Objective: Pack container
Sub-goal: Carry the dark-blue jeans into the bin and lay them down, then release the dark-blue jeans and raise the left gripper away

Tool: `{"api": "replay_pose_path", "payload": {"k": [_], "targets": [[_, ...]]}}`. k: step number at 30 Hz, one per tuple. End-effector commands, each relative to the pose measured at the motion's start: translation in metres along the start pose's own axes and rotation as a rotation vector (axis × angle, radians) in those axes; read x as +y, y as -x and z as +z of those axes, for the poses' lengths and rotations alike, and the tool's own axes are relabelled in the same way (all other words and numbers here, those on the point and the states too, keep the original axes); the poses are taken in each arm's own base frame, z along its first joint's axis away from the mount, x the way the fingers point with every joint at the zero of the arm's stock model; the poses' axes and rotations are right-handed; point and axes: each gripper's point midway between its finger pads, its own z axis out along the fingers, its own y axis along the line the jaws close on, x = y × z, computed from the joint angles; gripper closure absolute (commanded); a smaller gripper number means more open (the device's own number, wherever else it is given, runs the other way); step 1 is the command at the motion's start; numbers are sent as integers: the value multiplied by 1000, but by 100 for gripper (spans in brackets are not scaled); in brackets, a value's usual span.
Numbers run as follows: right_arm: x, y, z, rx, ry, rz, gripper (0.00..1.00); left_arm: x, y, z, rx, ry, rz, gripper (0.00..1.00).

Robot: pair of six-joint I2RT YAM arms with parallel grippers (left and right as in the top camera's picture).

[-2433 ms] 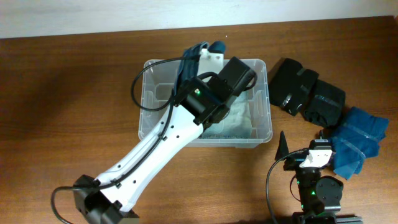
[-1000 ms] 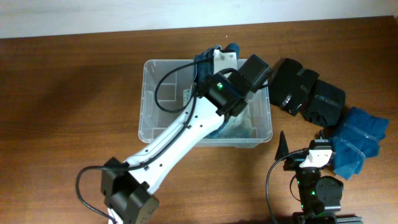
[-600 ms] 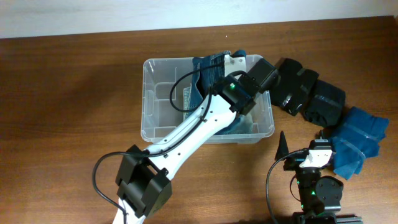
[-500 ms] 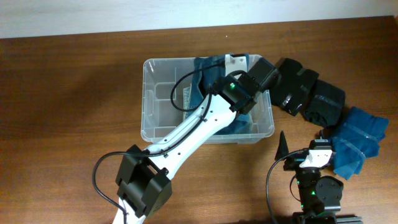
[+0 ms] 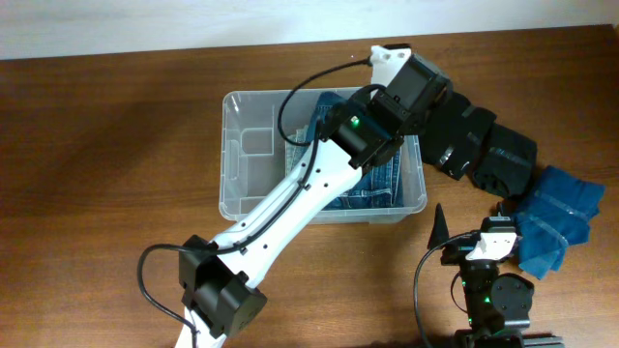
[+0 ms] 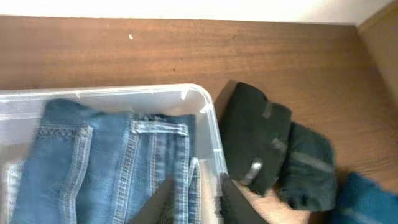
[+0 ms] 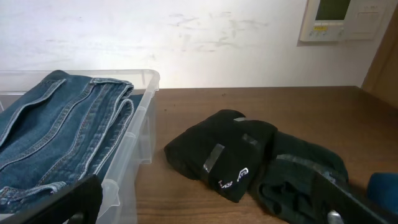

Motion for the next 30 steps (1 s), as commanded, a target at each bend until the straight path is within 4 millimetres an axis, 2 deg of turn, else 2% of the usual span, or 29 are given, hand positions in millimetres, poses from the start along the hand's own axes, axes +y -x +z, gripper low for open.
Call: {"api": "replay_pose_path", "payload": {"k": [1, 3, 8, 12, 15, 21, 24, 27, 30], "targets": [[-3, -3, 0, 5, -18, 5, 2, 21, 15, 4, -46, 82, 125, 93], [-3, -3, 0, 5, -18, 5, 1, 33, 17, 10, -47, 124, 147, 99], [-3, -3, 0, 5, -18, 5, 2, 66, 16, 33, -5, 185, 126, 99], [-3, -3, 0, 5, -18, 5, 2, 86, 5, 61, 51, 210, 112, 99], [-3, -3, 0, 5, -18, 5, 2, 95, -9, 84, 87, 234, 117, 99], [-3, -3, 0, 5, -18, 5, 2, 110, -56, 134, 186, 285, 149, 99], [-3, -3, 0, 5, -18, 5, 2, 115, -78, 152, 241, 291, 195, 99], [-3, -3, 0, 5, -18, 5, 1, 115, -79, 153, 254, 282, 264, 100], [-3, -2, 0, 5, -18, 5, 2, 108, -59, 137, 221, 266, 272, 99]]}}
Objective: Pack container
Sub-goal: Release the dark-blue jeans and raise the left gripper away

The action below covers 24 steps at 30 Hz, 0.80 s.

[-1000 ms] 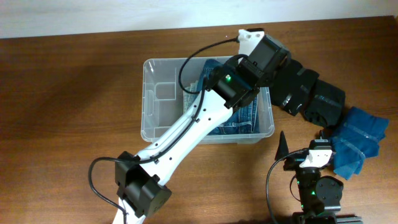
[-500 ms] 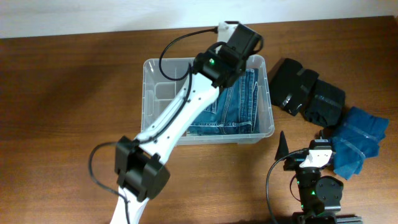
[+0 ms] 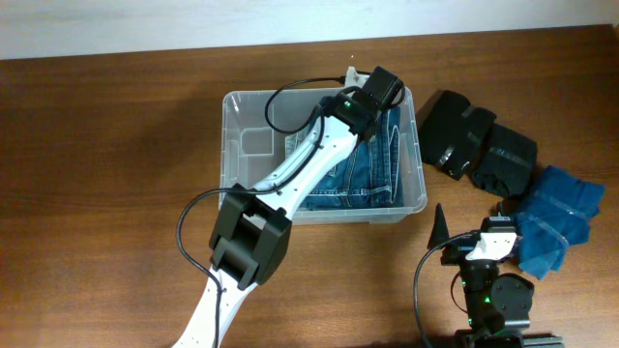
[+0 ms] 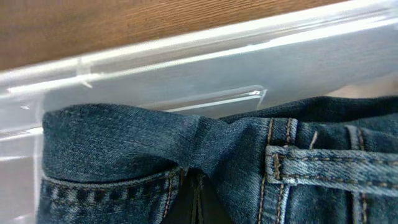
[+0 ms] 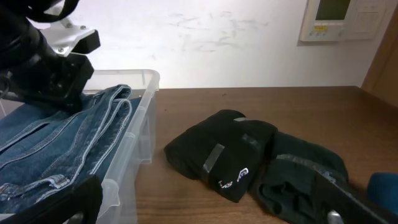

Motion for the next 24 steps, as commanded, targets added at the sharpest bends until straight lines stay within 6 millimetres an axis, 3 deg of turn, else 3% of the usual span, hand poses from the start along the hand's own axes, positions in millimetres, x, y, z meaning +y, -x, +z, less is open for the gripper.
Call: {"api": "replay_pose_path", "payload": {"k": [1, 3, 5, 10, 11, 12, 13, 16, 17, 21, 24], "targets": [[-3, -3, 0, 5, -18, 5, 2, 1, 18, -25, -31, -27, 47, 99], [-3, -3, 0, 5, -18, 5, 2, 6, 39, -56, -82, -46, 26, 99], [-3, -2, 0, 5, -18, 5, 2, 21, 64, -98, -154, -52, -8, 81], [-3, -3, 0, 5, -19, 6, 2, 88, 104, -175, -280, 14, -110, 75], [-3, -3, 0, 5, -18, 6, 2, 105, 108, -186, -294, 23, -133, 69], [-3, -2, 0, 5, -18, 5, 1, 120, 111, -195, -303, 35, -154, 57], [-3, -3, 0, 5, -19, 6, 2, 140, 113, -204, -312, 53, -181, 38], [-3, -3, 0, 5, -18, 5, 2, 203, 114, -220, -316, 122, -264, 5], [-3, -2, 0, 5, -18, 5, 2, 221, 113, -223, -311, 145, -292, 1], [-3, -2, 0, 5, -19, 6, 1, 306, 93, -226, -256, 259, -432, 1], [-3, -3, 0, 5, -18, 5, 2, 344, 76, -218, -192, 272, -493, 1]]}}
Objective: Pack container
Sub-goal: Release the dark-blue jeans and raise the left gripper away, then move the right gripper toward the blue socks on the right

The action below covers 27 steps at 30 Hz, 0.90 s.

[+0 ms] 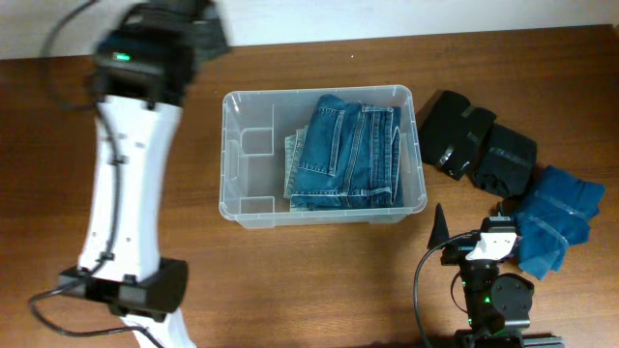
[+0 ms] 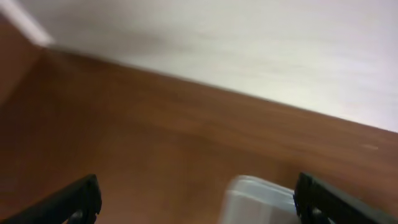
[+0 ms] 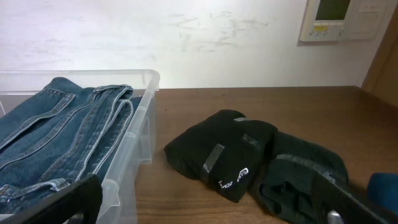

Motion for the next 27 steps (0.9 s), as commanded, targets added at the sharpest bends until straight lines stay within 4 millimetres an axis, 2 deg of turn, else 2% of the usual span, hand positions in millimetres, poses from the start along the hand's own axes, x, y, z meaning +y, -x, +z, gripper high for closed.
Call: {"api": "replay_pose_path", "payload": {"k": [1, 5, 8, 18, 21, 24, 27], "targets": [[-3, -2, 0, 5, -18, 5, 2, 35, -9, 22, 86, 30, -60, 1], [-3, -3, 0, 5, -18, 5, 2, 66, -18, 30, 151, 59, -98, 1], [-3, -2, 0, 5, -18, 5, 2, 79, -20, 32, 168, 83, -110, 1], [6, -1, 0, -2, 34, 11, 2, 84, -20, 32, 169, 90, -115, 1], [6, 10, -1, -29, 36, 121, 2, 84, -20, 32, 169, 90, -116, 1], [3, 28, -6, -52, 26, 185, 2, 84, -20, 32, 169, 90, -116, 1], [-4, 62, -18, -93, -10, 238, 2, 84, -20, 32, 169, 90, -115, 1]]}}
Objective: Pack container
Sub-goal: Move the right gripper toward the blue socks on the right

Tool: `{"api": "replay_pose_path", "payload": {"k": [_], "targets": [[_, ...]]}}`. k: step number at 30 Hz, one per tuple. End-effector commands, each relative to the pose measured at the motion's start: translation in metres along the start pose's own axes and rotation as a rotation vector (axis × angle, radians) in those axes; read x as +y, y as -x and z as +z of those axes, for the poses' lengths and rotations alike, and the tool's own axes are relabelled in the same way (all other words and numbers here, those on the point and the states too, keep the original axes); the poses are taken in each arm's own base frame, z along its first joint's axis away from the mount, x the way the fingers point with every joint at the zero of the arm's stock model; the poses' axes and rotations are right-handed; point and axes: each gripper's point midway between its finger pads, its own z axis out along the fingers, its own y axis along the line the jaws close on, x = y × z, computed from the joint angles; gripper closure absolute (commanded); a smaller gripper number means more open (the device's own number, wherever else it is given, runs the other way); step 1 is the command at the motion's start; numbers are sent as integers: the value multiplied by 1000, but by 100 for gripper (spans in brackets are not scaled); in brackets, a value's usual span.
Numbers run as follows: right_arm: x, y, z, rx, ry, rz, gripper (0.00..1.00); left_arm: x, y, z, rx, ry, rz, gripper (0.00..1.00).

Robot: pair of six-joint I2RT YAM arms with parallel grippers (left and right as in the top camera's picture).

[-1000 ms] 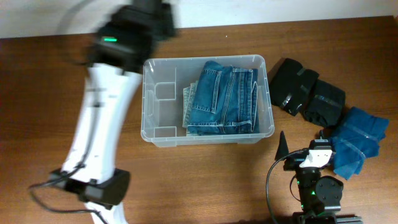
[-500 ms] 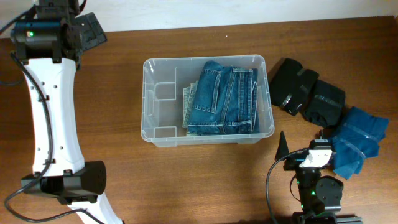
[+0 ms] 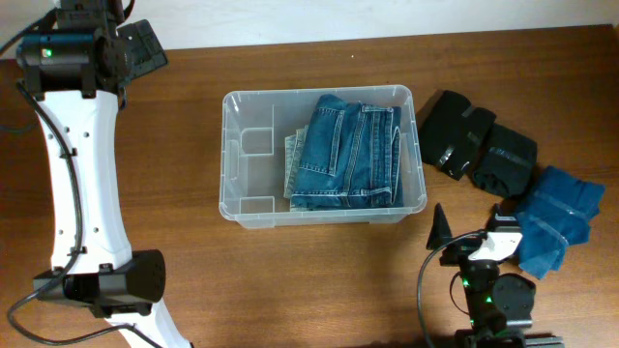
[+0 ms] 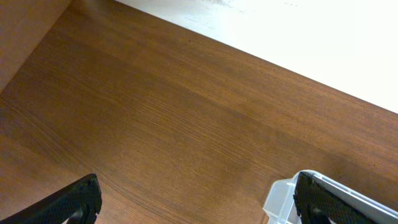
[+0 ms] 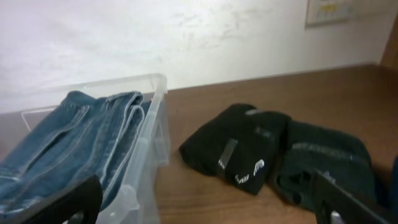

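A clear plastic container [image 3: 228, 155] stands mid-table with folded blue jeans [image 3: 348, 155] in its right half. Right of it on the table lie two black folded garments [image 3: 453, 133] [image 3: 509, 160] and a blue one [image 3: 553, 218]. My left gripper [image 3: 145, 46] hangs high over the table's back left corner, open and empty [image 4: 199, 202]; only the container's corner [image 4: 280, 196] shows in its view. My right gripper [image 3: 469, 234] rests near the front right edge, open and empty [image 5: 205, 205], facing the jeans [image 5: 81, 137] and the nearer black garment [image 5: 239, 146].
The container's left half holds small moulded compartments [image 3: 257, 143] with nothing in them. A wall runs along the table's back edge [image 3: 309, 19]. Bare wood lies left of the container [image 3: 164, 193] and in front of it.
My left gripper has shifted a little further left over the back left corner and its view is now sharp. The right wrist view has shifted slightly. The jeans lie unchanged.
My left gripper stood over the container's right end with its fingers close together at the jeans. Then it was shut on a fold of the jeans inside the container. Later it was open, far off at the back left, with the jeans left lying in the container.
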Motion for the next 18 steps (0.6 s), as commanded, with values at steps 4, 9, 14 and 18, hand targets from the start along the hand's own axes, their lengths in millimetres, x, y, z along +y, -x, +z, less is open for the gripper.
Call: {"api": "replay_pose_path", "payload": {"k": [4, 9, 14, 18], "targets": [[-3, 98, -35, -161, -69, 109, 2, 1, -2, 5, 13, 2, -14, 1], [-20, 121, -49, -18, -216, 100, 2, 1, -2, 5, 13, 2, -14, 1], [-32, 137, -43, 205, -343, 62, 2, 1, -2, 5, 13, 2, -14, 1], [-34, 151, -31, 413, -397, 34, 1, 1, -2, 5, 13, 2, -14, 1]]}}
